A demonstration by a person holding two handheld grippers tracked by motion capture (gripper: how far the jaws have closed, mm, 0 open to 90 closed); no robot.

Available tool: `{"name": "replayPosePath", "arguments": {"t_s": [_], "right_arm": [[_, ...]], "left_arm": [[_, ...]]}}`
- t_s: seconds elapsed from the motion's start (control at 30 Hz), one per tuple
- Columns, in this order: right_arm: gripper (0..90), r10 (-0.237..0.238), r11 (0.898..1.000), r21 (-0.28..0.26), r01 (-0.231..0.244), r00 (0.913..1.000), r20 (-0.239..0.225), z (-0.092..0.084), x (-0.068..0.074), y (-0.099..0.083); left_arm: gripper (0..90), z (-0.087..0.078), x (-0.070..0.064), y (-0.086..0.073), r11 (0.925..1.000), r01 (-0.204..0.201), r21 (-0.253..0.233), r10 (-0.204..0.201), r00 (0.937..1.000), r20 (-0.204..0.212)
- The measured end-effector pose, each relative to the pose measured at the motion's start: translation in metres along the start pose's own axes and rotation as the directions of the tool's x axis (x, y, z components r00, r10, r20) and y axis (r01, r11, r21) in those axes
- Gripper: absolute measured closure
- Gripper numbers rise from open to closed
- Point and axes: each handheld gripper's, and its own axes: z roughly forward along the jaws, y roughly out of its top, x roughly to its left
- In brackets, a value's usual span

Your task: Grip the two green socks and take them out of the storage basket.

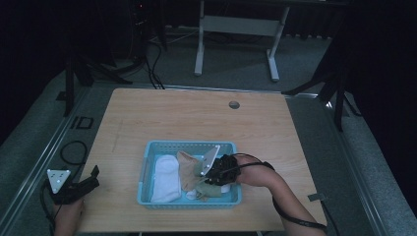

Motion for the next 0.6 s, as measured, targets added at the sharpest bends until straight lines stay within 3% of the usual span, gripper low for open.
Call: {"name": "replayPosePath", "arguments": {"t_s": [0.3,0.6], "right_arm": [[85.2,0.006,0.998,-0.061,-0.005,0.9998,0.018,-0.029,-0.004,0.004],[85.2,0.020,0.994,-0.105,-0.013,0.9976,0.066,-0.058,-0.008,0.001]], "left_arm": [[0.4,0.000,0.000,0.000,1.0000,-0.001,0.000,0.001,1.0000,0.001],[0.4,0.000,0.000,0.000,1.0000,0.000,0.002,0.000,1.0000,0.001]]}}
